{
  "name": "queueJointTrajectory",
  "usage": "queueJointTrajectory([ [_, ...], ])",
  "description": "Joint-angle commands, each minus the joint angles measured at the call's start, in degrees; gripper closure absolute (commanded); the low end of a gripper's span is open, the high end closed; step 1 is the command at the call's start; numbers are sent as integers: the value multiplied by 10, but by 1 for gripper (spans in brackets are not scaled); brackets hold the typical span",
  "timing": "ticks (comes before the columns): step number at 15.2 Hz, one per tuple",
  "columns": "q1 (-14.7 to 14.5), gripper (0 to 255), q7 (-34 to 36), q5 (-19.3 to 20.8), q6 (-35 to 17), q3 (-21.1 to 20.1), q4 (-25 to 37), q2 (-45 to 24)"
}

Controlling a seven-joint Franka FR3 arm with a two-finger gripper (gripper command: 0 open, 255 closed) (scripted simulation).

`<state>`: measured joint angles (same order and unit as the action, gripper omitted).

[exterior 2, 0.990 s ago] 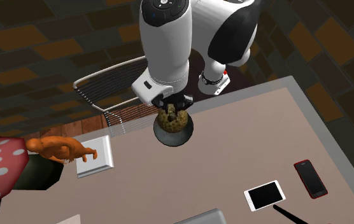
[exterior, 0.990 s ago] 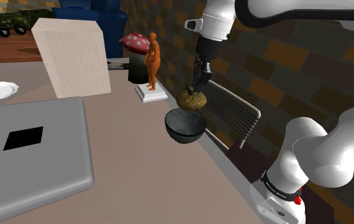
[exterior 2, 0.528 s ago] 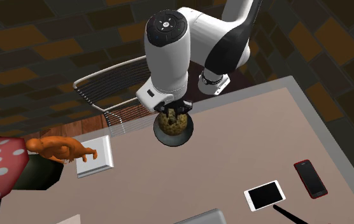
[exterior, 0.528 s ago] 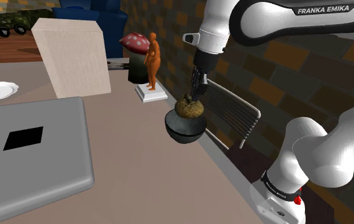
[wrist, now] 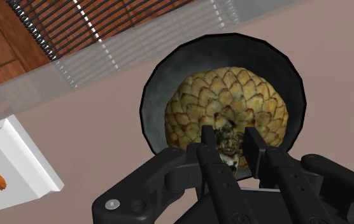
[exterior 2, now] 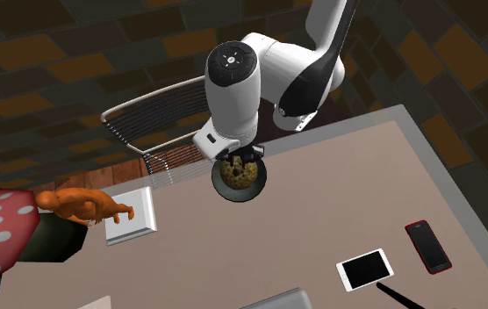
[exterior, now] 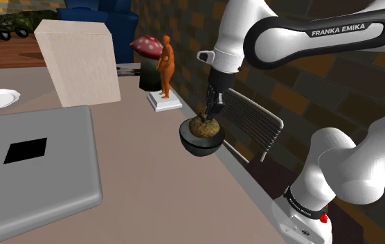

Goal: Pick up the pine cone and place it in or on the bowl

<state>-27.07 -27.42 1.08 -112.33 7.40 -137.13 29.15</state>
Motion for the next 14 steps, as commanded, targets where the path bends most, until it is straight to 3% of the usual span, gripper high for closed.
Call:
queueJointTrajectory([
  [1, 0, 255, 0, 0, -5, 0, -3, -1],
  [7, 0, 255, 0, 0, -5, 0, -3, -1],
  [8, 0, 0, 0, 0, -4, 0, -3, -1],
  [13, 0, 0, 0, 0, -5, 0, -3, -1],
  [14, 0, 0, 0, 0, 16, 0, 13, 3],
])
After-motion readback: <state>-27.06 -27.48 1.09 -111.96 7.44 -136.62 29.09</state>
